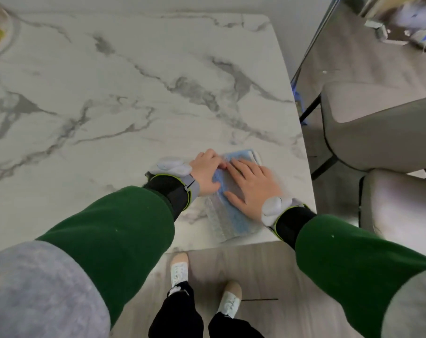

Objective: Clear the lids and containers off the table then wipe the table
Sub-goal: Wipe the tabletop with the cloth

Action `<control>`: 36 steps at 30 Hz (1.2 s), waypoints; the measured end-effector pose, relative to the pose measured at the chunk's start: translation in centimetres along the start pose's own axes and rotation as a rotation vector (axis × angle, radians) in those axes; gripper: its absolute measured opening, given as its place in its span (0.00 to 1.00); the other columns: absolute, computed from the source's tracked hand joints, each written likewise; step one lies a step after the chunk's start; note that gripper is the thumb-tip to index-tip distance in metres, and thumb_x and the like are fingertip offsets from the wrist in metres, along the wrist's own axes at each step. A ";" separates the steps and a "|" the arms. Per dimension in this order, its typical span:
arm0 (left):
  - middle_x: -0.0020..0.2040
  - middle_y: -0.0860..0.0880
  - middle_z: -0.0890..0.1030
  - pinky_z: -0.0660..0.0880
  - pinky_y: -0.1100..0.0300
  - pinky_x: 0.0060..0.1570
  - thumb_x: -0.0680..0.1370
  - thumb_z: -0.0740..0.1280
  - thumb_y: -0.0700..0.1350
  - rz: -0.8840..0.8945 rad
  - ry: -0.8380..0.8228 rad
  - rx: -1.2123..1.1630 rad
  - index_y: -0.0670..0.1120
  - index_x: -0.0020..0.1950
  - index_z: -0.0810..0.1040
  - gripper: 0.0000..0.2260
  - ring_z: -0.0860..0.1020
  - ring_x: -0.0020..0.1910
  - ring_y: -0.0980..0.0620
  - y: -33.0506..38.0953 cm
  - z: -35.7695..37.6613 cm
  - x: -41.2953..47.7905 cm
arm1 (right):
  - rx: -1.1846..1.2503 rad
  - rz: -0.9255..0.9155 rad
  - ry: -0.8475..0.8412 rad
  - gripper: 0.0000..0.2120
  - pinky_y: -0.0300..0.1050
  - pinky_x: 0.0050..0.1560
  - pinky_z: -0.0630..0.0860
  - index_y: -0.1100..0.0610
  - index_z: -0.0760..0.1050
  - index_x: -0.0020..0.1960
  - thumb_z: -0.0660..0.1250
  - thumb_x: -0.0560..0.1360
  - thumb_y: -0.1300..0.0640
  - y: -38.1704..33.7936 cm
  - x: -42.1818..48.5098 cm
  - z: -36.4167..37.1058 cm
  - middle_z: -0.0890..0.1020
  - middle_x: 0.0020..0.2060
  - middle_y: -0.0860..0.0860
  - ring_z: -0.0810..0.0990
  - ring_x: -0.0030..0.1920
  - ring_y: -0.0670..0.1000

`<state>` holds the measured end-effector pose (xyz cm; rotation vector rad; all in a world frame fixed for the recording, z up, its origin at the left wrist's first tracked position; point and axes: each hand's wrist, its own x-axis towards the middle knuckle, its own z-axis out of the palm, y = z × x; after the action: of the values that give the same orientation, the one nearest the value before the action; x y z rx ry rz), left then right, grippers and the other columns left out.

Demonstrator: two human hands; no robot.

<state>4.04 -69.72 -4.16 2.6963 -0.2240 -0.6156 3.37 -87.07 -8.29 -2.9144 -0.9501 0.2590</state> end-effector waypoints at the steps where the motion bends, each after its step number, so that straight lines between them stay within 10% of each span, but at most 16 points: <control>1: 0.68 0.45 0.64 0.66 0.52 0.66 0.73 0.68 0.43 0.030 -0.014 -0.017 0.44 0.69 0.68 0.24 0.66 0.67 0.44 0.4 0.2 0.0 | -0.005 0.023 0.036 0.30 0.52 0.65 0.66 0.55 0.67 0.70 0.58 0.74 0.39 0.0 -0.1 -0.3 0.72 0.67 0.54 0.70 0.67 0.57; 4: 0.74 0.47 0.56 0.60 0.55 0.73 0.68 0.73 0.48 0.091 -0.054 -0.032 0.43 0.76 0.56 0.42 0.59 0.74 0.47 1.7 1.4 0.6 | -0.040 0.112 0.184 0.18 0.52 0.54 0.75 0.62 0.78 0.51 0.70 0.68 0.50 0.1 0.3 -0.6 0.80 0.47 0.58 0.79 0.50 0.60; 9: 0.78 0.46 0.35 0.32 0.55 0.72 0.56 0.72 0.72 0.062 -0.071 0.235 0.41 0.77 0.35 0.68 0.34 0.77 0.47 1.3 4.1 2.0 | 0.183 0.170 0.089 0.26 0.48 0.77 0.43 0.62 0.51 0.76 0.52 0.81 0.54 0.2 1.3 1.3 0.51 0.76 0.58 0.48 0.77 0.56; 21: 0.77 0.50 0.32 0.32 0.57 0.72 0.49 0.54 0.83 0.042 0.100 0.185 0.43 0.76 0.32 0.69 0.27 0.71 0.56 0.2 4.9 6.5 | 0.054 0.129 0.020 0.29 0.45 0.77 0.39 0.61 0.42 0.77 0.46 0.82 0.49 5.6 4.0 0.8 0.43 0.77 0.56 0.41 0.77 0.52; 36: 0.76 0.43 0.31 0.30 0.54 0.72 0.53 0.48 0.82 0.022 0.092 0.254 0.40 0.75 0.31 0.66 0.30 0.75 0.46 2.8 6.6 6.1 | 0.056 0.155 0.032 0.27 0.45 0.77 0.40 0.58 0.45 0.77 0.46 0.83 0.48 7.0 1.5 0.9 0.50 0.77 0.54 0.45 0.77 0.53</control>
<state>6.36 -75.76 -10.96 2.9524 -0.3266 -0.4840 8.42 -91.86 -10.18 -2.9337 -0.7014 0.2419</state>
